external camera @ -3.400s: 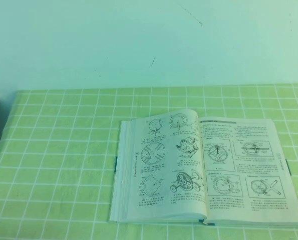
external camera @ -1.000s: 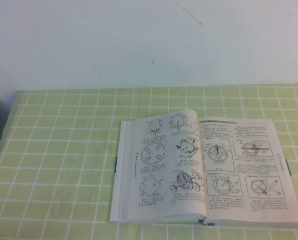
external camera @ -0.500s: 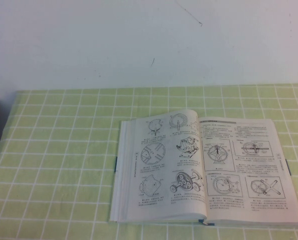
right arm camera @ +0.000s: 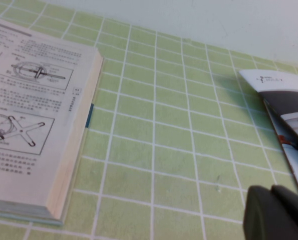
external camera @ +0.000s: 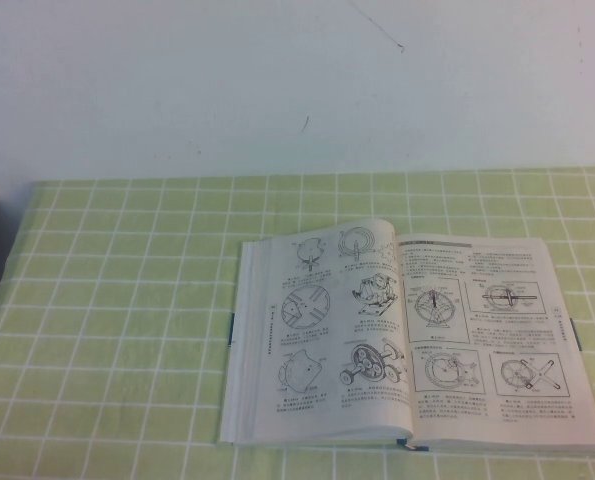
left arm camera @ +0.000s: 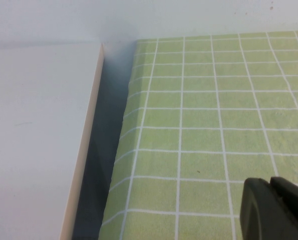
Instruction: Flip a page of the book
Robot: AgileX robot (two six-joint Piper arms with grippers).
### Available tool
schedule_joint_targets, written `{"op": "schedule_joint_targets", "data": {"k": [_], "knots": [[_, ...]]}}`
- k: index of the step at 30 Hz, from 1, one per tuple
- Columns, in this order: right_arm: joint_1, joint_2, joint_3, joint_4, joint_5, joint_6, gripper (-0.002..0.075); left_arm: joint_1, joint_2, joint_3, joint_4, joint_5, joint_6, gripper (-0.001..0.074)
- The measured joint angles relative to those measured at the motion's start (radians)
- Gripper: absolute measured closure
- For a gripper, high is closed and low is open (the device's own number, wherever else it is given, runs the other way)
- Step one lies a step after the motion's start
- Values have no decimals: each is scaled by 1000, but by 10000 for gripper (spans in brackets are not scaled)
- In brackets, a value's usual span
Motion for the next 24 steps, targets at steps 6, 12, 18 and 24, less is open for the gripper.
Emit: {"op": "schedule_joint_targets", "data": {"k": [6, 12, 18, 24], "knots": [[0, 0, 0, 0, 0, 0, 729, 0, 0, 0, 0, 0, 0, 738], [0, 0, 0, 0, 0, 0, 729, 0, 0, 0, 0, 0, 0, 738], [0, 0, 0, 0, 0, -7, 729, 0, 0, 0, 0, 0, 0, 738], [0, 0, 0, -4, 0, -19, 729, 0, 0, 0, 0, 0, 0, 738]]}}
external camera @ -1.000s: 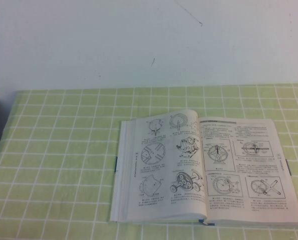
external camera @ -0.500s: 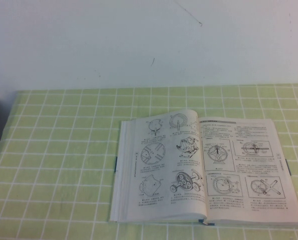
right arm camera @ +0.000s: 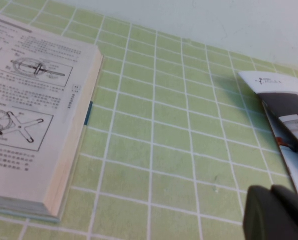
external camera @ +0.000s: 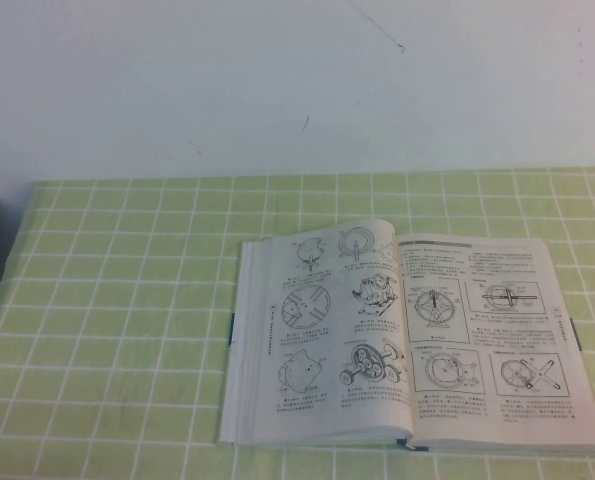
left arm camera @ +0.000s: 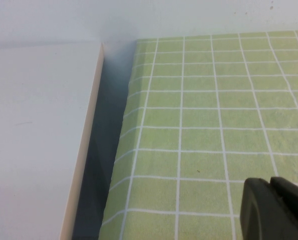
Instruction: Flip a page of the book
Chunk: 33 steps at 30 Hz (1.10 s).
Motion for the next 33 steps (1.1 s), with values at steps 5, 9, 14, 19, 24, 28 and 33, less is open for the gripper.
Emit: {"op": "schedule_joint_targets", "data": {"k": [5, 9, 14, 19, 24, 28, 33], "knots": [[0, 0, 0, -4, 0, -4, 729, 0, 0, 0, 0, 0, 0, 738], [0, 0, 0, -6, 0, -4, 729, 0, 0, 0, 0, 0, 0, 738], [0, 0, 0, -8, 0, -4, 729, 0, 0, 0, 0, 0, 0, 738], [0, 0, 6, 19, -51, 12, 729, 0, 0, 0, -112, -2, -40, 738], [0, 0, 7, 69, -142, 52, 729, 0, 0, 6, -624, -51, -204, 738], [0, 0, 7, 74, -193, 64, 729, 0, 0, 6, -1006, -99, -246, 738], [0, 0, 7, 218, -208, 174, 729, 0, 0, 6, -1112, -231, -167, 738]]}}
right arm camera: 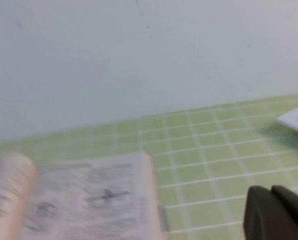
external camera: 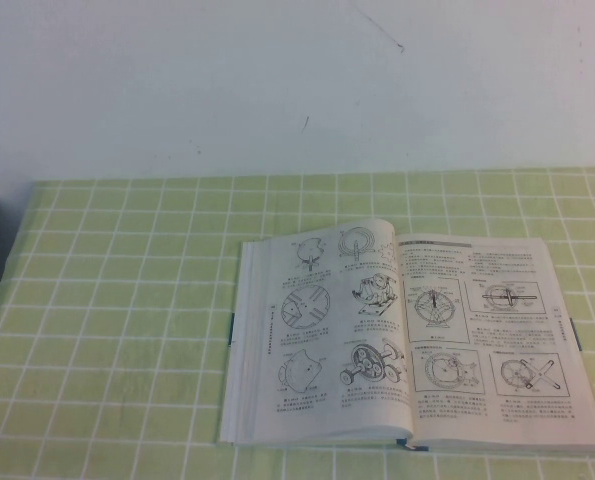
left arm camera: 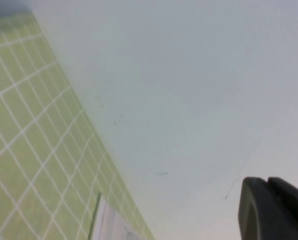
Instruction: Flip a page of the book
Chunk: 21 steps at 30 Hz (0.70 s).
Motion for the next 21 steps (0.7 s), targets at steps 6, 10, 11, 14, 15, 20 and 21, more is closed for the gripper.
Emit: {"op": "schedule_joint_targets", "data": {"k": [6, 10, 11, 14, 15, 20, 21], "knots": [[0, 0, 0, 524, -6, 287, 729, 0, 0, 0, -6, -14, 120, 738], [0, 0, 0, 582, -6, 205, 729, 0, 0, 0, 33, 0, 211, 738], [0, 0, 0, 584, -6, 160, 729, 0, 0, 0, 37, 2, 224, 738], [0, 0, 0, 588, -6, 70, 729, 0, 0, 0, 39, -3, 249, 738], [0, 0, 0, 595, -6, 58, 729, 0, 0, 0, 42, -7, 259, 738], [0, 0, -4, 560, -8, -53, 729, 0, 11, -94, 103, 30, 468, 738], [0, 11, -19, 543, 17, -106, 729, 0, 29, -140, 113, 41, 508, 738]]}}
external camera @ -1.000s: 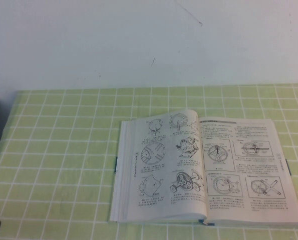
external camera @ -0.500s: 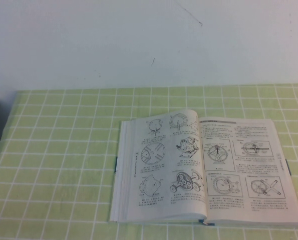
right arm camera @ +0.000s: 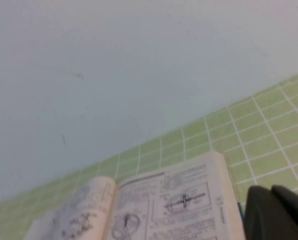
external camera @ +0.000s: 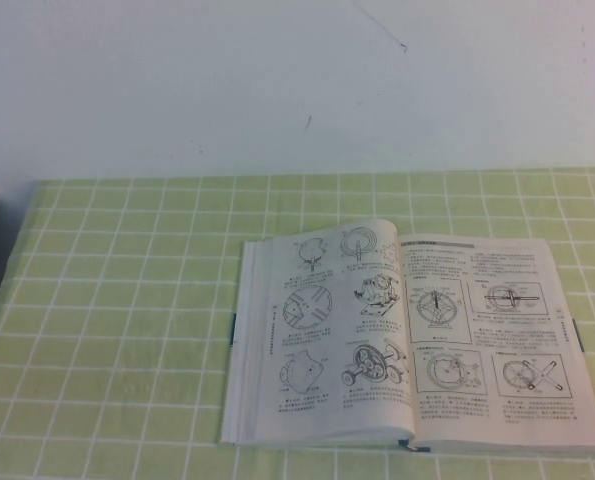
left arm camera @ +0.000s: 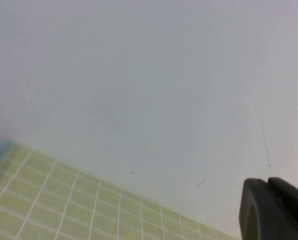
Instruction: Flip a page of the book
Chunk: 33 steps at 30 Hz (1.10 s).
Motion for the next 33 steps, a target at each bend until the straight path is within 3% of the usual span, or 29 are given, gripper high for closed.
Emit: {"op": "schedule_joint_targets", "data": {"k": [6, 11, 14, 20, 30, 33], "knots": [[0, 250, -238, -131, 169, -274, 729, 0, 330, -279, 99, 208, 108, 738], [0, 532, -491, -337, 364, -345, 729, 0, 699, -562, 176, 516, 297, 738], [0, 675, -603, -398, 434, -348, 729, 0, 888, -700, 182, 596, 400, 738], [0, 945, -734, -400, 513, -355, 729, -64, 1176, -866, 216, 591, 472, 738], [0, 1324, -885, -229, 597, -527, 728, -359, 1470, -903, 223, 358, 540, 738], [0, 1406, -925, -166, 599, -567, 690, -442, 1549, -925, 220, 315, 555, 738]]}}
